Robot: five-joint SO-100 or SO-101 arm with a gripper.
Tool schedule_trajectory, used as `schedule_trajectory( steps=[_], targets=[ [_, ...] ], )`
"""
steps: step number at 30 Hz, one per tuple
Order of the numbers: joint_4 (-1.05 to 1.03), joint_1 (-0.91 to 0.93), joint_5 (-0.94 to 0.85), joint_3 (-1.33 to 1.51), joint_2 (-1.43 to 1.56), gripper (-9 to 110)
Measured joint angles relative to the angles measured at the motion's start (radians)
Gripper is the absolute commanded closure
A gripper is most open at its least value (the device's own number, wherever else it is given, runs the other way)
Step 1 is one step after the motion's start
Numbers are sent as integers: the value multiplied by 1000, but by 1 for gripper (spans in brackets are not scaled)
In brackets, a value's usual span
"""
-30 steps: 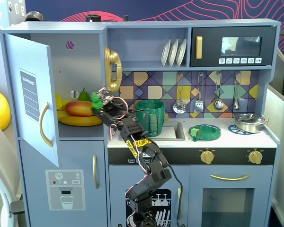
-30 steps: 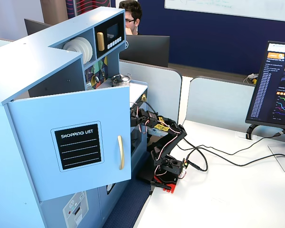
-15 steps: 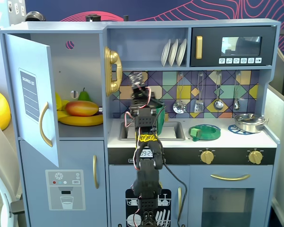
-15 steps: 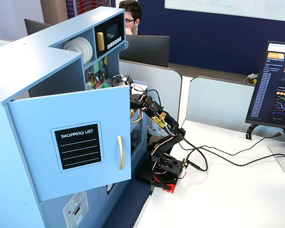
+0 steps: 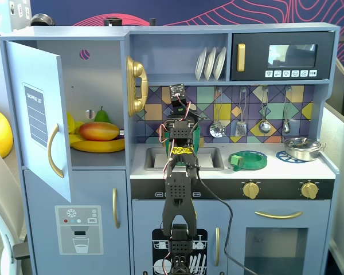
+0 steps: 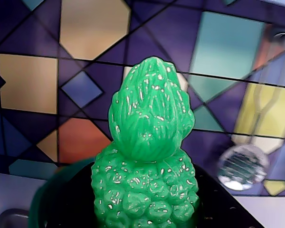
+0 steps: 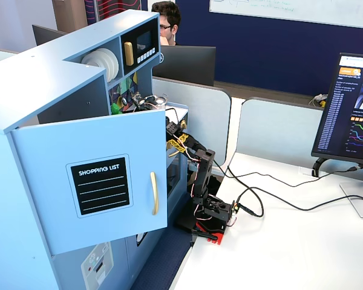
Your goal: Pick up the green pineapple from the left cabinet and place it in the green recipient
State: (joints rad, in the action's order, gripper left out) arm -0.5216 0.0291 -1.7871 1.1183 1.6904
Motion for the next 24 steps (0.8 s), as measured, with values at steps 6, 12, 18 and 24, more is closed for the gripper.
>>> schedule_trajectory(
  steps=[6,12,18,24],
  targets=[
    [2,-21,17,-72,-89,101],
    [2,-35,72,-98,-117,70],
    [2,-25,101,-98,-117,60],
    [-5,-25,103,-98,-117,61]
  ],
)
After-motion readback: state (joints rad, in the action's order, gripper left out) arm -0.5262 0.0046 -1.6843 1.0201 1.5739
